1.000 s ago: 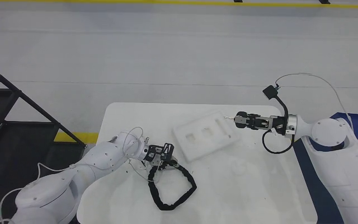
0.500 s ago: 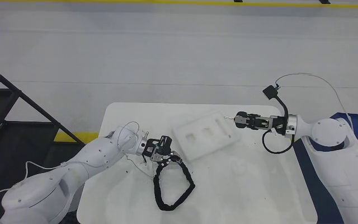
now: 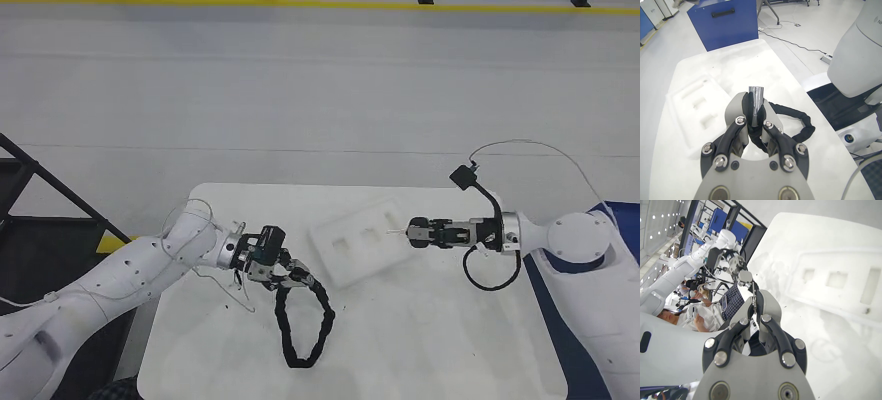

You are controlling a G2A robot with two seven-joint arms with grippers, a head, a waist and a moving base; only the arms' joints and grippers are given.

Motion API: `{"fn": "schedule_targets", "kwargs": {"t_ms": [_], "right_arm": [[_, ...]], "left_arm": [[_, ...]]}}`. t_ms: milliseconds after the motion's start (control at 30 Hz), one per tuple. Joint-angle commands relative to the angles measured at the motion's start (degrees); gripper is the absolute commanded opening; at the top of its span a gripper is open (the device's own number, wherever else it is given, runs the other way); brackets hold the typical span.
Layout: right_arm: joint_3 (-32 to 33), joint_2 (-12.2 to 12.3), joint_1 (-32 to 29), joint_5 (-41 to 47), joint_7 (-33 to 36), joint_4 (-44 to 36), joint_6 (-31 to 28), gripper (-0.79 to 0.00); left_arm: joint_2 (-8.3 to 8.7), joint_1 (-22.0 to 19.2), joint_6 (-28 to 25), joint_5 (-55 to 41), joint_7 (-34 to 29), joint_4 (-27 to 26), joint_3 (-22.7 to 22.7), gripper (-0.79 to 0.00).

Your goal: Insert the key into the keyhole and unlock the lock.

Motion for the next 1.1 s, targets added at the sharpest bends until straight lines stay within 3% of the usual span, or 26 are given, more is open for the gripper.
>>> {"fn": "schedule_targets", "kwargs": {"t_ms": [0, 167, 333, 700, 900, 1067], "right_arm": [[-0.73, -0.07, 0.47, 0.92, 1.28, -0.26, 0.75, -0.785], [-2.71, -0.39, 1.95, 2.72, 1.95, -0.8, 2.88, -0.785], [-4.55, -0.87, 4.06, 2.71, -0.1, -1.74, 4.05, -0.785], [-7.53, -1.41, 8.57, -6.48, -5.3, -5.98, 6.59, -0.785], [-7.9, -1.5, 9.15, -8.22, -6.9, -7.31, 7.38, -0.785], [-7.9, -1.5, 9.15, -8.22, -6.9, -7.31, 7.38, -0.785]], "left_arm": [[1.67, -0.27, 0.73, 0.06, 0.73, -0.98, -1.23, -0.785], [4.76, -0.13, 3.12, 0.14, 3.11, -2.61, -4.58, -0.785], [6.02, 0.29, 4.92, 1.22, 3.67, -4.21, -7.37, -0.785], [7.85, 4.34, 18.2, -1.11, -13.08, -11.87, -13.83, -0.785], [9.61, 7.81, 22.05, -2.66, -15.49, -15.81, -17.75, -0.785], [9.61, 7.81, 22.05, -2.66, -15.49, -15.81, -17.75, -0.785]]}}
